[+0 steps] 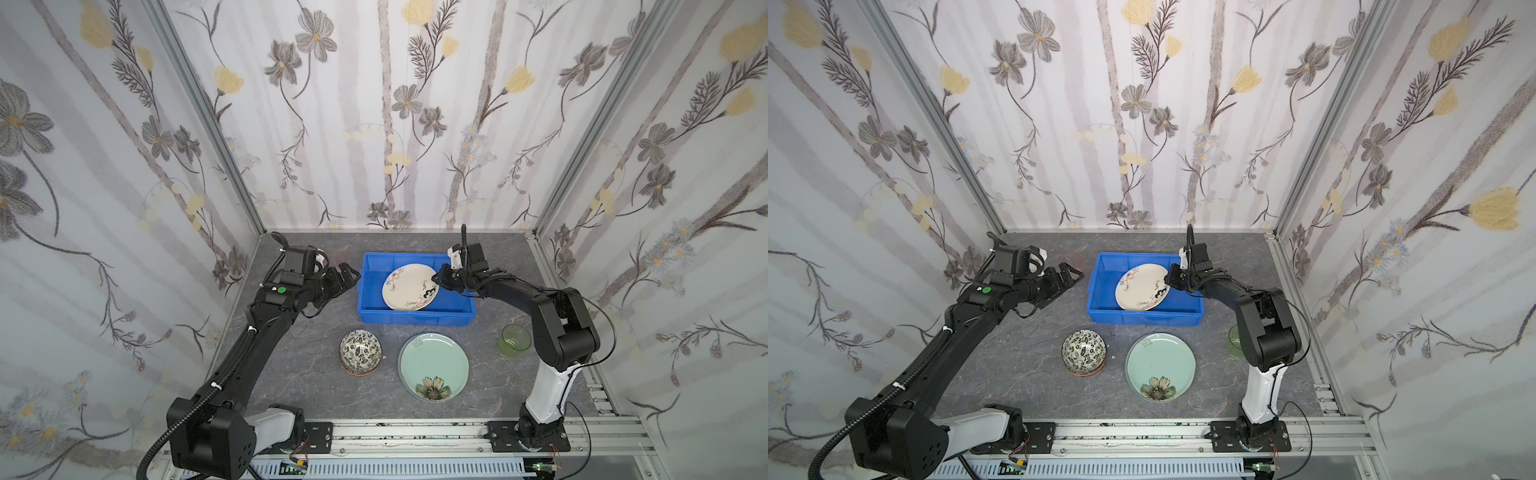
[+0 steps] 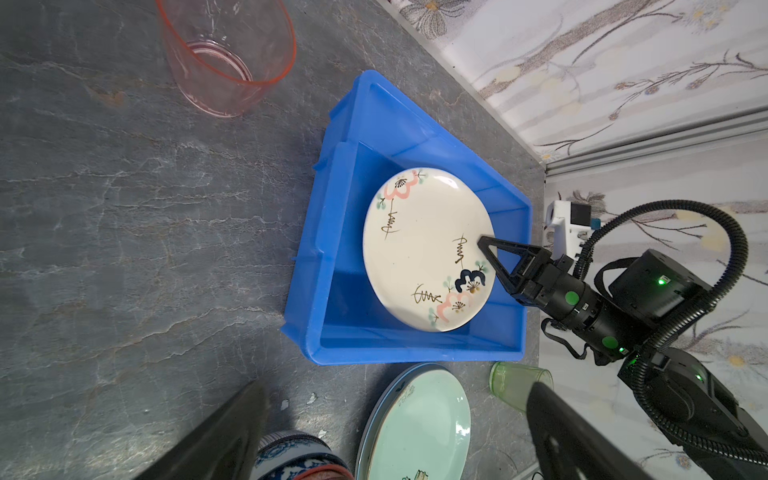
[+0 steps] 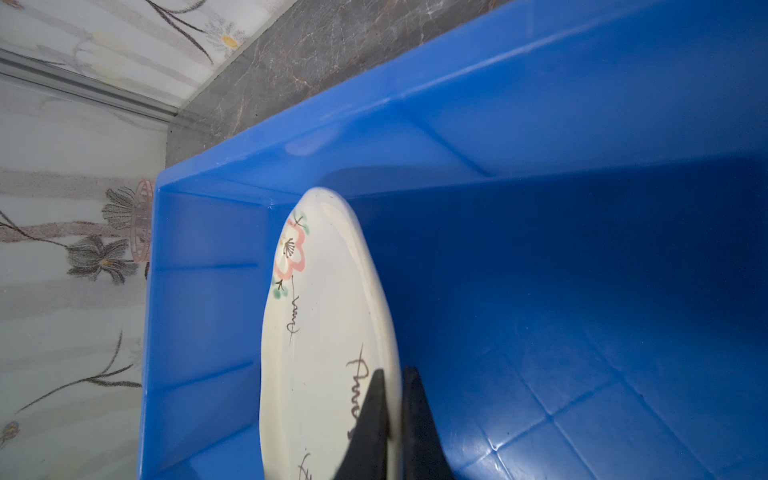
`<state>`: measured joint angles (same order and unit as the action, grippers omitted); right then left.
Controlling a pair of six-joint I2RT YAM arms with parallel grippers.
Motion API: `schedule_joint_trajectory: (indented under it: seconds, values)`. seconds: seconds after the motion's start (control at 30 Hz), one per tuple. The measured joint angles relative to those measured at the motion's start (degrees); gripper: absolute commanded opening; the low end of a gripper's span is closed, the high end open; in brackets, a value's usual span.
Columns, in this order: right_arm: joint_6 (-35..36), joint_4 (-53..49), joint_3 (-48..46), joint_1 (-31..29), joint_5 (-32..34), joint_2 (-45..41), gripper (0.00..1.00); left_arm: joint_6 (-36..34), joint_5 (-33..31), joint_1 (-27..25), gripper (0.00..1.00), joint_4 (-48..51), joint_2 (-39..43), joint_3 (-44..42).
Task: Place the mixed dishes into the plastic bin
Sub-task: 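Lower the cream plate into the blue bin with the right gripper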
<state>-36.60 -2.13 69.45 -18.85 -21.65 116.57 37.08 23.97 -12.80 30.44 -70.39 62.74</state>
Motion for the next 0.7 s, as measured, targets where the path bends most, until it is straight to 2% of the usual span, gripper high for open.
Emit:
schedule_joint_trajectory:
  seconds: [0.17, 0.4, 0.7]
  values:
    - [-0.44, 0.24, -1.14, 0.07, 1.73, 0.24, 0.01, 0.00, -0.02, 0.00, 1.00, 0.00, 0.39, -0.79]
    - [-1.40, 1.44, -1.92, 0.17, 2.08, 0.61, 0.10, 0.00, -0.20, 0.00, 1.00, -0.02, 0.83, -1.88]
    - [-1.53, 2.23, -2.62, 0.22, 4.39, 1.27, 0.13, 0.02, -0.37, 0.00, 1.00, -0.04, 2.05, -2.97]
